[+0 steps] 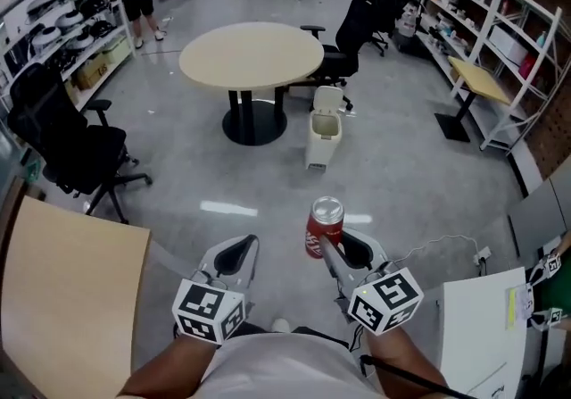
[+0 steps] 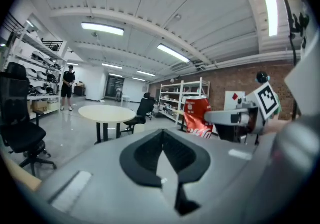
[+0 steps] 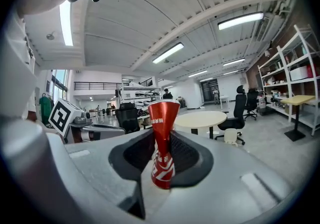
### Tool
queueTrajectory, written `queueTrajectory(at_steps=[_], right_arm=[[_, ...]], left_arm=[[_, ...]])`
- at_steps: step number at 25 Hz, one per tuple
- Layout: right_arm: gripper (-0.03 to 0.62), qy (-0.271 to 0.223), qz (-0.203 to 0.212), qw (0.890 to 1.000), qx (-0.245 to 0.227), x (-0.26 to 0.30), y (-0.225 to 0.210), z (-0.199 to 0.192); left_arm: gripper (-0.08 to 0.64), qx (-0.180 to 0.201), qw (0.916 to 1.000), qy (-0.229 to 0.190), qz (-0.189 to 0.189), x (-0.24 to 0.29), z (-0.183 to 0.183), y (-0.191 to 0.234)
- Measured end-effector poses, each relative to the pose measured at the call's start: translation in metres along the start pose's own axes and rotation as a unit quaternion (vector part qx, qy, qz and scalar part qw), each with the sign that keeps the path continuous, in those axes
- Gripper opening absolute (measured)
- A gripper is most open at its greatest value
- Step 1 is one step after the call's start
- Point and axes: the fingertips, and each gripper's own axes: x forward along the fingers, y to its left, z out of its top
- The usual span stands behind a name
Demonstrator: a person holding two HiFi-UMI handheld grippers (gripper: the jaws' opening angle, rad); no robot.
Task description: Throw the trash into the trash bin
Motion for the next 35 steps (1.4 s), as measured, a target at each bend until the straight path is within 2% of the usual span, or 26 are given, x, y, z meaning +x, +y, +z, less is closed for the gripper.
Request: queueTrajectory(at_steps=[6,13,21,35], right_arm=[[0.094,-0.015,-0.050,0.999,0.001,-0.021,-0.030,0.000],[0.094,-0.008,-0.085,0.996,0.006,-0.030,-0.056,-0.003],[0.094,-0.005,-0.109,0.994,0.001,-0.029,-0.081,-0.003],[0.094,0.002,-0.148,0.989,0.024,-0.006,-0.122,-0.003]], left_arm=[[0.009,0.030,0.9987,0.003,-0.041,0.032,0.007,-0.017],[0.009,0.033,0.9961,0.019,-0.080,0.062,0.005,-0.032],[0.009,0.030,0.9941,0.025,-0.102,0.101,0.008,-0.033],[0.009,0.022,0.9915,0.044,-0.121,0.153,0.014,-0.011]])
